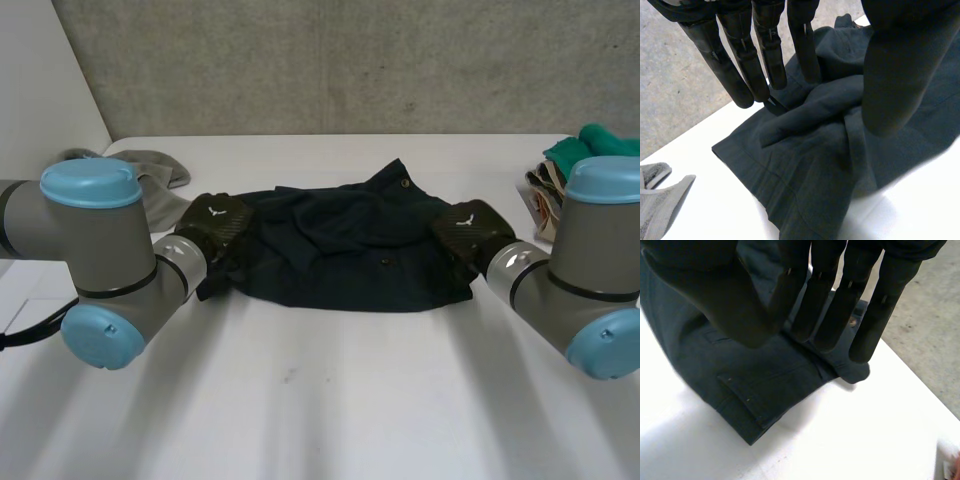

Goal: Fold the laundry.

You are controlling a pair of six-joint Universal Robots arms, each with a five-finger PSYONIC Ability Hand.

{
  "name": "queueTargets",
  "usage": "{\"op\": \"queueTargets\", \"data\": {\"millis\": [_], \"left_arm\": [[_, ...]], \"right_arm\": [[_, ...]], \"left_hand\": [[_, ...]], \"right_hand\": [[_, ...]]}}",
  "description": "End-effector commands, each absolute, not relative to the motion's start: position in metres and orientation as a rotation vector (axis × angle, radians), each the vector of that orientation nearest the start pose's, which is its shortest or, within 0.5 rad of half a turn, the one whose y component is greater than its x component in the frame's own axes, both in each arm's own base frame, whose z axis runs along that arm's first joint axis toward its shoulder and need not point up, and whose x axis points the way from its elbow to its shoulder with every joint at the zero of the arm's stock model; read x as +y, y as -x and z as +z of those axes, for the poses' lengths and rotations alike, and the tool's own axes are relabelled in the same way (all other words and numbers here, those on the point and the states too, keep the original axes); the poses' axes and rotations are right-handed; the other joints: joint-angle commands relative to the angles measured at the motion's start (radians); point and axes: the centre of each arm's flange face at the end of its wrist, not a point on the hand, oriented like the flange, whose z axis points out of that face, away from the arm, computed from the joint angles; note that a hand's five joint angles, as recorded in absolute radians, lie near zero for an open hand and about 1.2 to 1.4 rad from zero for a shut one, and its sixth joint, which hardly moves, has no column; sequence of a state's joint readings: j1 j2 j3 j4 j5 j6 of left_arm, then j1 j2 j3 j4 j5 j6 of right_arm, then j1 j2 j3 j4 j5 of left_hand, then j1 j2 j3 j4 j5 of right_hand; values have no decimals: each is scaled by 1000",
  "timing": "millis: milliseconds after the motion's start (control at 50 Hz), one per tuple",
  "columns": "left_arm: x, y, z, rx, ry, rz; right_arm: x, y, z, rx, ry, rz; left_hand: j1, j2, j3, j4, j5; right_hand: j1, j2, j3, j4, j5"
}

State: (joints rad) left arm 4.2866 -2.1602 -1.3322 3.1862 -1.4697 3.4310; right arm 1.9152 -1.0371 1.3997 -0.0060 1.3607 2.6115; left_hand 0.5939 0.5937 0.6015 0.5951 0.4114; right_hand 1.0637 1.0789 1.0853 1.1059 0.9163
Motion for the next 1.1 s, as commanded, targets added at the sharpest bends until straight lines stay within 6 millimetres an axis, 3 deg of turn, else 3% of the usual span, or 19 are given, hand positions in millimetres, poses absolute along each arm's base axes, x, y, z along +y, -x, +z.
{"op": "queueTargets", "data": {"millis": [20,100,160,240,440,720,800,840,960,1040,1060,1100], "left_arm": [[-298,288,171,2504,-1035,-1864],[-296,283,176,2499,-1001,-1846],[-297,280,177,2483,-972,-1841],[-302,277,172,2460,-979,-1811],[-313,280,141,2431,-1083,-1706],[-326,286,122,2429,-1078,-1700],[-328,287,122,2410,-1067,-1721],[-330,288,123,2393,-1064,-1741],[-330,289,139,2352,-1031,-1802],[-325,287,182,2287,-985,-1934],[-321,286,205,2253,-955,-2013],[-318,285,230,2214,-914,-2103]], "right_arm": [[-303,-263,183,2235,1204,-1745],[-294,-261,198,2228,1249,-1770],[-285,-262,198,2236,1286,-1742],[-282,-261,183,2255,1308,-1693],[-296,-265,139,2234,1301,-1740],[-309,-269,116,2200,1355,-1802],[-312,-267,113,2205,1362,-1805],[-315,-267,113,2201,1352,-1817],[-316,-267,127,2188,1309,-1862],[-319,-265,166,2131,1203,-1971],[-320,-264,189,2092,1152,-2030],[-323,-261,214,2055,1104,-2095]], "left_hand": [[-25,-25,-33,-26,-17],[-131,-131,-138,-132,-123],[-225,-225,-232,-226,-217],[-248,-248,-256,-250,-240],[-125,-125,-133,-126,-117],[242,242,234,241,250],[429,429,422,428,437],[725,725,718,724,733],[802,803,795,801,810],[802,803,795,801,810],[802,803,795,801,810],[802,803,795,801,810]], "right_hand": [[-190,-205,-212,-232,-217],[-413,-428,-435,-455,-440],[-516,-531,-538,-558,-543],[-563,-578,-585,-605,-590],[-540,-555,-561,-582,-567],[-349,-364,-371,-391,-376],[-74,-89,-95,-116,-101],[278,263,256,236,251],[333,317,311,290,305],[333,317,311,290,305],[333,317,311,290,305],[333,317,311,290,305]]}}
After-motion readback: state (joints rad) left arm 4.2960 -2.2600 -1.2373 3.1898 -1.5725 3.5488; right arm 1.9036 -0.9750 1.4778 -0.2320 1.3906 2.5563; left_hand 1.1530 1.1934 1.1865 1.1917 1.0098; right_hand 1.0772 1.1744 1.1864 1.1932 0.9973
